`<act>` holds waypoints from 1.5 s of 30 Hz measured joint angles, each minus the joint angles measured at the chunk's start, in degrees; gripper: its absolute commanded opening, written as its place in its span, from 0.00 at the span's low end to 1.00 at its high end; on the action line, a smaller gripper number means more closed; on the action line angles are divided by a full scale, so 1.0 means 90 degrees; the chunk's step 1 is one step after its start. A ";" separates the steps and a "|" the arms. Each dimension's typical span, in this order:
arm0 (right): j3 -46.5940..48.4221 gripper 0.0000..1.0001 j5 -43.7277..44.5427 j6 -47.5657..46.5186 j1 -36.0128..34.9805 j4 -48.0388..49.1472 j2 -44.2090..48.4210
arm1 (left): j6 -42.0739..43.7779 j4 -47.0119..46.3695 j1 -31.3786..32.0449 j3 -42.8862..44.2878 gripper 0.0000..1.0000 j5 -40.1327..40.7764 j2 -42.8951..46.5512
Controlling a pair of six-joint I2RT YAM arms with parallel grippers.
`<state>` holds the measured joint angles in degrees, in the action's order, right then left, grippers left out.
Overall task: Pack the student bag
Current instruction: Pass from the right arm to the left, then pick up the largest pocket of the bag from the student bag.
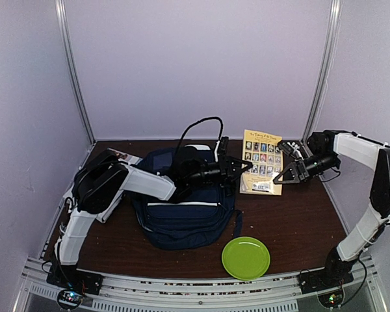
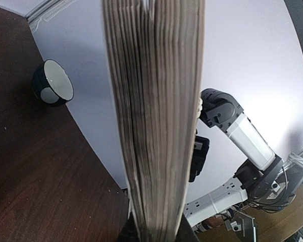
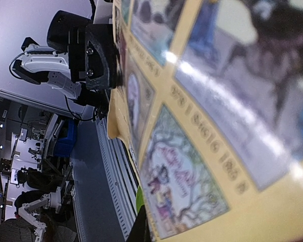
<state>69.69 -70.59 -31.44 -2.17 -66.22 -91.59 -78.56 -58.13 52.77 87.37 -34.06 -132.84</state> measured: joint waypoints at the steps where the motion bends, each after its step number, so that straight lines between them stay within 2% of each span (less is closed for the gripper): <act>1: 0.0000 0.00 0.0032 0.0000 -0.0010 -0.0005 0.0000 | 0.0041 0.0000 0.0005 -0.0063 0.15 0.0015 0.0019; 6: -0.0036 0.00 0.0066 0.0024 -0.0044 -0.0007 0.0002 | 0.0170 -0.0005 0.0024 -0.0219 0.00 0.0036 0.0095; 8: -0.0036 0.01 0.0063 0.0024 -0.0049 -0.0002 0.0012 | 0.0248 -0.0010 0.0027 -0.0267 0.00 0.0041 0.0134; 12: -0.0039 0.17 0.0066 0.0051 -0.0168 0.0002 0.0155 | 0.0401 0.0044 0.0029 -0.0498 0.00 0.0049 0.0374; 15: -0.0032 0.33 0.0245 0.0092 -0.0381 0.0022 0.0452 | 0.0775 0.0444 0.0007 -0.0797 0.00 -0.0015 0.0862; 17: -0.0022 0.41 0.0515 0.0189 -0.0554 0.0168 0.0782 | 0.1168 0.1093 -0.0029 -0.1105 0.00 -0.0131 0.1450; 21: 0.0036 0.51 0.1350 0.0313 -0.1127 0.0699 0.1632 | 0.2312 0.2761 -0.0199 -0.1600 0.00 -0.0211 0.2895; 23: 0.0034 0.52 0.1809 0.0321 -0.1627 0.0996 0.2050 | 0.2854 0.3543 -0.0342 -0.1853 0.00 -0.0138 0.3650; 28: -0.0151 0.46 0.2854 0.0296 -0.2924 0.1797 0.2538 | 0.3876 0.5510 -0.0840 -0.2579 0.00 0.0270 0.5384; 31: -0.0219 0.44 0.3628 0.0250 -0.3738 0.2195 0.2210 | 0.4333 0.6747 -0.1212 -0.2929 0.00 0.0561 0.6229; 36: -0.0046 0.45 0.5013 0.0172 -0.5258 0.2759 0.0964 | 0.5044 0.8558 -0.1702 -0.3308 0.00 0.0937 0.7482; 41: 0.0364 0.48 0.5761 -0.0019 -0.6241 0.2956 0.0053 | 0.5438 0.9544 -0.2203 -0.4146 0.00 0.1166 0.8920; 45: 0.0806 0.57 0.6195 -0.0165 -0.6754 0.3099 -0.0658 | 0.5484 0.9962 -0.2776 -0.4830 0.00 0.0896 0.9627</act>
<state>76.95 -14.83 -32.93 -62.96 -38.33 -97.51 -29.21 31.53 27.79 43.90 -26.00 -46.19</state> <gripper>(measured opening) 0.515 0.055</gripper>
